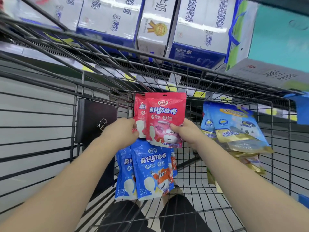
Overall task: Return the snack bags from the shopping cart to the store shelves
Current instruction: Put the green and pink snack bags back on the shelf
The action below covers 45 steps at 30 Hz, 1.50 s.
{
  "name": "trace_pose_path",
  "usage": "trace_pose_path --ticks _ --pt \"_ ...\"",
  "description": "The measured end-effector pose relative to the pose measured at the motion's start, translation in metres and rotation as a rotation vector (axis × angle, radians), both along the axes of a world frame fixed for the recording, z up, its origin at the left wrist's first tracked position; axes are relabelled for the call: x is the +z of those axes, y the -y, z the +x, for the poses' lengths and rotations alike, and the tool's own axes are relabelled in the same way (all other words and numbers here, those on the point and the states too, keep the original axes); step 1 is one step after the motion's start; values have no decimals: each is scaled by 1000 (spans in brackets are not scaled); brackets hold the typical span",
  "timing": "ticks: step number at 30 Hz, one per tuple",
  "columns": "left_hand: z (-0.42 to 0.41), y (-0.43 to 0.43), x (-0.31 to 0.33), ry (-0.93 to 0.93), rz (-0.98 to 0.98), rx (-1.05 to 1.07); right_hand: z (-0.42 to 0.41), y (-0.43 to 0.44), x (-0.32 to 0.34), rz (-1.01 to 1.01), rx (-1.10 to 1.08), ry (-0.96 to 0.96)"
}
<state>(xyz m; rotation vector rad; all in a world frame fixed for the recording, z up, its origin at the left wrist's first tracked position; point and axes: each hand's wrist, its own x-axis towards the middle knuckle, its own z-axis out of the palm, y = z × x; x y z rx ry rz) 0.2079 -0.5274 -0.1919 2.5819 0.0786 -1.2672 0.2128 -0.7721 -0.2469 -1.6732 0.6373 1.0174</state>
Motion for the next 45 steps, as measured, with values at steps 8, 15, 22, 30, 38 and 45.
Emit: trace_pose_path --ticks 8,15,22,30,38,45 --pt "2 15 -28 -106 -66 238 -30 45 37 -36 -26 38" --pt "12 37 -67 -18 -70 466 -50 62 43 -19 -107 77" --pt "20 45 -104 40 6 571 -60 77 38 -62 -120 125" --pt "12 56 -107 135 -6 690 -58 83 32 -48 -157 105" --pt "9 53 -89 -85 -286 700 -60 83 21 -2 -255 74" --pt "-14 23 -54 -82 -528 929 -61 74 46 115 -358 60"
